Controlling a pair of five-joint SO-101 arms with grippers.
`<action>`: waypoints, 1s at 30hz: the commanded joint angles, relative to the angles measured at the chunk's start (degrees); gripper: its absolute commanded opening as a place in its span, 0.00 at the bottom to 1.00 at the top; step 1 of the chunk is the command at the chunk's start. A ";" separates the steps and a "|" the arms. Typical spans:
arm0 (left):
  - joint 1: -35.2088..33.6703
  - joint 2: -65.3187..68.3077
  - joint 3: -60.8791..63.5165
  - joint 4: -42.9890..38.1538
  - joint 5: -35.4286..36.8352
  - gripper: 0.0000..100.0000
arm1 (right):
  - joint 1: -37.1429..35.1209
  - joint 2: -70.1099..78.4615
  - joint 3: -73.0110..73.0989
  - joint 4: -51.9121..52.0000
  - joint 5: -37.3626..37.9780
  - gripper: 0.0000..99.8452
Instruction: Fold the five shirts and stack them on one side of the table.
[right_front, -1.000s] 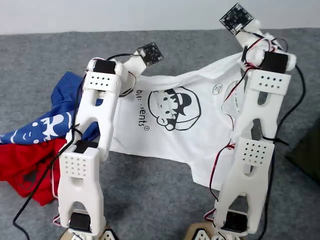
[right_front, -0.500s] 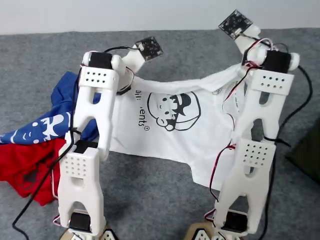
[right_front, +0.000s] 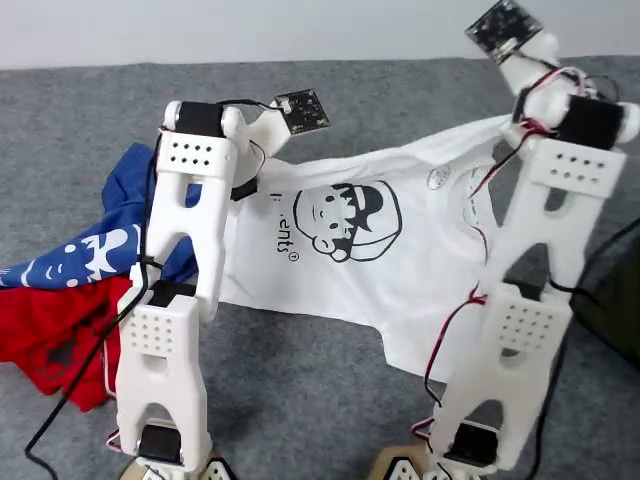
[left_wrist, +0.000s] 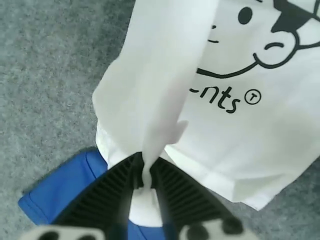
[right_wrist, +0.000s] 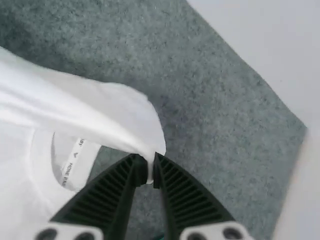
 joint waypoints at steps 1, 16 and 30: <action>-0.70 -4.84 -7.34 1.58 2.81 0.00 | 1.71 -10.77 -0.53 2.24 0.35 0.01; -0.18 -20.48 -35.91 1.49 13.63 0.00 | 10.59 -44.18 -0.53 0.57 0.62 0.01; 4.40 -31.21 -39.78 1.58 13.63 0.00 | 24.84 -58.95 -0.18 -13.05 0.62 0.01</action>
